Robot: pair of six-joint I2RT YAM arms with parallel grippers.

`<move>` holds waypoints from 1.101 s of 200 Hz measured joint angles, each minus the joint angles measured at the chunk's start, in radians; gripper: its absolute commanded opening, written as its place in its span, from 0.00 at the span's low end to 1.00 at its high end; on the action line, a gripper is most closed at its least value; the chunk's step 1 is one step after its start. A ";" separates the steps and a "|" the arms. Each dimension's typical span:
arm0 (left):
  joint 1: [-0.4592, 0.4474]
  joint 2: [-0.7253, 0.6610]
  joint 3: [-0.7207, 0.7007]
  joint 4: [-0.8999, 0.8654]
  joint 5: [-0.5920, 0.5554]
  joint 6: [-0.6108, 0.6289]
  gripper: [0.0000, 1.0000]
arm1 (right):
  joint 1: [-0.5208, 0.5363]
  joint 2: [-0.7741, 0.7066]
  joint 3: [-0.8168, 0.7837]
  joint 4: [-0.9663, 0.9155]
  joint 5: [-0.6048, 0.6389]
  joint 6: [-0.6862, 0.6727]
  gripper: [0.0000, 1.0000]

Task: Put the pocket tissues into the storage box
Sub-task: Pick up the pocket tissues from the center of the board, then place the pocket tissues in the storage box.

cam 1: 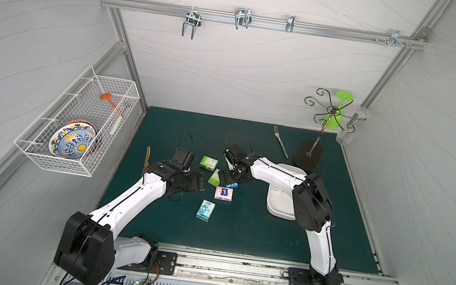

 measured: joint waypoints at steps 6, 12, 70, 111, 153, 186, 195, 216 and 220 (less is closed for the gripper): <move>0.000 0.000 0.000 0.000 0.000 0.001 0.93 | -0.005 0.002 0.000 0.000 0.001 0.003 0.94; 0.000 0.000 0.000 0.000 0.000 0.002 0.93 | -0.010 0.004 0.002 0.000 0.002 0.006 0.93; 0.000 0.000 0.000 0.000 -0.003 0.005 0.93 | -0.025 0.047 0.043 0.002 -0.005 0.020 0.70; 0.000 -0.002 0.000 0.000 -0.011 0.006 0.93 | -0.025 0.063 0.052 0.001 -0.018 0.025 0.52; 0.000 -0.014 0.000 -0.001 -0.018 0.006 0.93 | -0.025 0.058 0.053 -0.009 -0.025 0.047 0.49; 0.000 -0.014 0.000 0.000 -0.017 0.006 0.93 | -0.036 -0.017 0.023 -0.030 -0.043 0.074 0.48; 0.000 -0.014 0.000 0.000 -0.017 0.006 0.93 | -0.043 -0.060 0.003 -0.031 -0.054 0.082 0.48; 0.000 -0.013 0.000 0.000 -0.009 0.005 0.93 | -0.076 -0.177 -0.045 -0.039 -0.082 0.101 0.48; 0.000 -0.012 0.000 0.000 -0.005 0.005 0.93 | -0.085 -0.202 -0.055 -0.039 -0.087 0.103 0.48</move>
